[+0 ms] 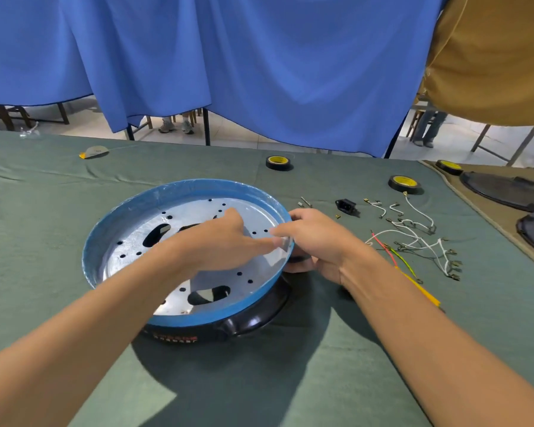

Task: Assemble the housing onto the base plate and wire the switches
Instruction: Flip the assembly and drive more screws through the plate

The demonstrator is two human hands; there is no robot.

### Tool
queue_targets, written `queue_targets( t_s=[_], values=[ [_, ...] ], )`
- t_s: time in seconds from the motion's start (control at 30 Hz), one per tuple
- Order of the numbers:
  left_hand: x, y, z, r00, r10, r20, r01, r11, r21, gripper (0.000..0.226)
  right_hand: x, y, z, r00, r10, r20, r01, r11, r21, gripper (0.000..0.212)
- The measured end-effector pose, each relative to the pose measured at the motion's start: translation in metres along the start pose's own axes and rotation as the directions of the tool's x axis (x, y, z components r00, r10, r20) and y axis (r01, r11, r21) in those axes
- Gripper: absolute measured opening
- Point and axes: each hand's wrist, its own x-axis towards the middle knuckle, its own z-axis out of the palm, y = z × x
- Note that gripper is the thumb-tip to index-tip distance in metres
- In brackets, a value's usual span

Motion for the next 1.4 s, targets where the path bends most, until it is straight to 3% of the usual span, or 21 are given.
queue_targets(
  t_s=[0.1, 0.17, 0.23, 0.27, 0.33, 0.4, 0.47, 0.6, 0.7, 0.83, 1.03, 1.17, 1.23, 1.4],
  values=[
    [0.009, 0.003, 0.000, 0.990, -0.140, -0.013, 0.130, 0.946, -0.296, 0.090, -0.010, 0.003, -0.019, 0.996, -0.067, -0.061, 0.062, 0.995, -0.074, 0.023],
    [0.012, 0.001, -0.003, 0.984, -0.179, 0.021, 0.167, 0.863, -0.477, 0.072, -0.019, 0.006, -0.038, 0.970, -0.176, -0.169, 0.129, 0.958, -0.256, 0.022],
    [0.011, 0.002, -0.005, 0.977, -0.205, 0.065, 0.206, 0.810, -0.549, 0.064, -0.029, 0.010, -0.053, 0.934, -0.264, -0.239, 0.161, 0.911, -0.379, 0.017],
    [0.011, 0.004, -0.003, 0.974, -0.220, 0.058, 0.217, 0.817, -0.534, 0.069, -0.033, 0.013, -0.058, 0.929, -0.268, -0.255, 0.171, 0.923, -0.346, 0.016],
    [0.007, 0.006, 0.002, 0.969, -0.243, -0.036, 0.208, 0.890, -0.405, 0.069, -0.038, 0.017, -0.056, 0.959, -0.172, -0.223, 0.152, 0.983, -0.104, 0.018],
    [0.003, 0.008, 0.006, 0.966, -0.243, -0.093, 0.202, 0.925, -0.322, 0.056, -0.040, 0.019, -0.045, 0.994, -0.045, -0.096, 0.059, 0.986, 0.154, 0.027],
    [-0.001, 0.011, 0.006, 0.966, -0.246, -0.084, 0.206, 0.921, -0.331, 0.055, -0.035, 0.018, -0.029, 1.000, 0.004, 0.015, -0.008, 0.961, 0.278, 0.034],
    [0.001, 0.021, 0.005, 0.951, -0.310, -0.007, 0.295, 0.912, -0.284, 0.068, -0.022, 0.012, -0.005, 0.999, 0.030, 0.013, -0.033, 0.944, 0.329, 0.038],
    [0.007, 0.019, 0.006, 0.936, -0.347, 0.060, 0.345, 0.869, -0.355, 0.072, -0.018, 0.009, -0.002, 0.996, 0.090, 0.018, -0.089, 0.901, 0.424, 0.024],
    [0.006, 0.014, -0.001, 0.931, -0.339, 0.134, 0.363, 0.835, -0.413, 0.090, -0.015, 0.010, -0.005, 0.987, 0.156, 0.040, -0.153, 0.829, 0.538, 0.032],
    [0.015, 0.006, -0.019, 0.856, -0.310, 0.414, 0.485, 0.760, -0.432, 0.048, -0.012, 0.012, -0.013, 0.982, 0.182, 0.053, -0.178, 0.793, 0.582, 0.041],
    [0.018, 0.001, -0.023, 0.822, -0.282, 0.494, 0.530, 0.696, -0.484, 0.039, -0.008, 0.014, -0.013, 0.985, 0.169, 0.020, -0.152, 0.822, 0.548, 0.036],
    [0.019, -0.001, -0.026, 0.824, -0.270, 0.498, 0.536, 0.657, -0.530, 0.053, -0.008, 0.014, -0.014, 0.986, 0.168, 0.021, -0.152, 0.825, 0.544, 0.037],
    [0.018, -0.001, -0.031, 0.855, -0.236, 0.462, 0.480, 0.700, -0.529, 0.085, -0.006, 0.015, -0.017, 0.988, 0.149, 0.029, -0.142, 0.835, 0.531, 0.036]
  ],
)
